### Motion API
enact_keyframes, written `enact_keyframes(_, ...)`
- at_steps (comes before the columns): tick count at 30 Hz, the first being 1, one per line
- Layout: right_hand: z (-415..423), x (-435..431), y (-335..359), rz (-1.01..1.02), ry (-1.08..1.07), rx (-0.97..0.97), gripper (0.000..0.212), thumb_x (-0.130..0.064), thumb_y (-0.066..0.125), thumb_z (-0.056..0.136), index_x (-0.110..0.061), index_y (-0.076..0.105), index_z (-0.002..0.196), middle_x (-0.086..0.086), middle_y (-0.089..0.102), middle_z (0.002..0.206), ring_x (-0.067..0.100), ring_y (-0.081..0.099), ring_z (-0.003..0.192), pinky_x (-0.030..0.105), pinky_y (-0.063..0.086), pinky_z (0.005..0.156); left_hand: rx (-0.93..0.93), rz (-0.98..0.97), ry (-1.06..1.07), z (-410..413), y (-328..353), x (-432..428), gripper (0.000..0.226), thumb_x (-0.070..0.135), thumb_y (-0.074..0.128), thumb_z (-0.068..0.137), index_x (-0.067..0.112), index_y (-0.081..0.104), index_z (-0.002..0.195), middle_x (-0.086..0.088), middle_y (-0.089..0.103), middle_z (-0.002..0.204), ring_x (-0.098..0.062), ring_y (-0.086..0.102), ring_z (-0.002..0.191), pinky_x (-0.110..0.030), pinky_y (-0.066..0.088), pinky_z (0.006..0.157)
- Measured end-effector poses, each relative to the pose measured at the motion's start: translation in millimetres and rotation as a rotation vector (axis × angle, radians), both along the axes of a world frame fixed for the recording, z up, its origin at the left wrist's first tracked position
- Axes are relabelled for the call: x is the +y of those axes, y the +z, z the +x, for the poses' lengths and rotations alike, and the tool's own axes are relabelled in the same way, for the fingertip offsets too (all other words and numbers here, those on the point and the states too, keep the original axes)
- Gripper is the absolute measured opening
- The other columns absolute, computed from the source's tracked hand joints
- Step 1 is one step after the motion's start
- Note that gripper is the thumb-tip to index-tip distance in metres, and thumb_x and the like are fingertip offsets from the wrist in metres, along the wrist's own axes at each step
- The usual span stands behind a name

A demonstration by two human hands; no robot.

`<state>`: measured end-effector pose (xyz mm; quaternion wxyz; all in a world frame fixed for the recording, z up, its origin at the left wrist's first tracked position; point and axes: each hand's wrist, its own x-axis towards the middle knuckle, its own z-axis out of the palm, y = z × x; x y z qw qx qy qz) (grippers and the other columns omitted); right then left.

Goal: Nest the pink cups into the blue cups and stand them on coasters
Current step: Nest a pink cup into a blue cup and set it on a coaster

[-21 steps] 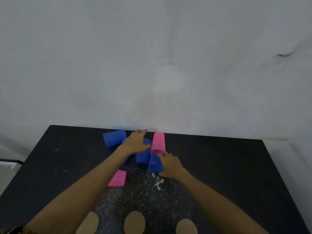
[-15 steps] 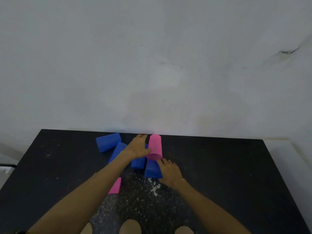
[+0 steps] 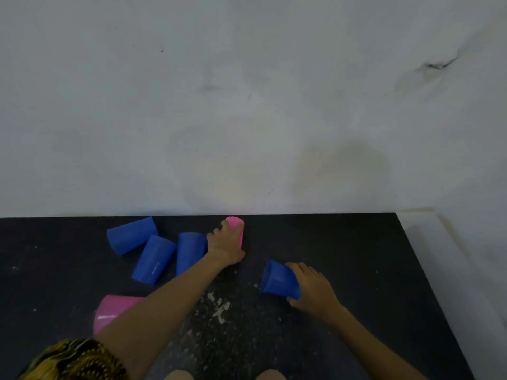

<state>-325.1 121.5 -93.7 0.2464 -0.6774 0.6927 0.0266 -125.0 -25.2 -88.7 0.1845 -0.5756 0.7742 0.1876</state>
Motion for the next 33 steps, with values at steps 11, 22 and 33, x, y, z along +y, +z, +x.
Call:
enact_keyframes(11, -34.9, 0.8, 7.0, 0.021, -0.131, 0.066, 0.085, -0.033, 0.07, 0.076, -0.017, 0.026, 0.146, 0.007, 0.042, 0.141, 0.026, 0.049, 0.122, 0.037, 0.045, 0.1, 0.342, 0.269, 0.036, -1.6, 13.1, 0.3, 0.126, 0.026, 0.084, 0.061, 0.024, -0.002, 0.152, -0.015, 0.033, 0.149, -0.033, 0.038, 0.135, -0.046, 0.037, 0.111)
enact_keyframes(22, 10.0, -18.6, 35.9, -0.142, 0.061, -0.017, 0.074, -0.025, 0.071, 0.073, -0.015, 0.038, 0.139, 0.006, 0.046, 0.136, 0.026, 0.051, 0.116, 0.039, 0.047, 0.096, 0.671, 0.343, -0.049, 19.5, 48.5, 16.3, 0.115, 0.022, 0.085, 0.063, 0.03, 0.011, 0.151, -0.003, 0.044, 0.142, -0.013, 0.049, 0.114, -0.025, 0.048, 0.088)
enact_keyframes(33, 78.3, 6.1, 59.8, -0.29, 0.128, -0.256, 0.075, -0.032, 0.077, 0.07, -0.012, 0.045, 0.134, 0.007, 0.052, 0.13, 0.024, 0.056, 0.112, 0.037, 0.05, 0.089, 0.79, 0.242, 0.12, 81.8, 64.4, 84.5, 0.103, 0.046, 0.084, 0.061, 0.035, 0.027, 0.146, 0.003, 0.043, 0.137, -0.017, 0.05, 0.12, -0.033, 0.05, 0.098)
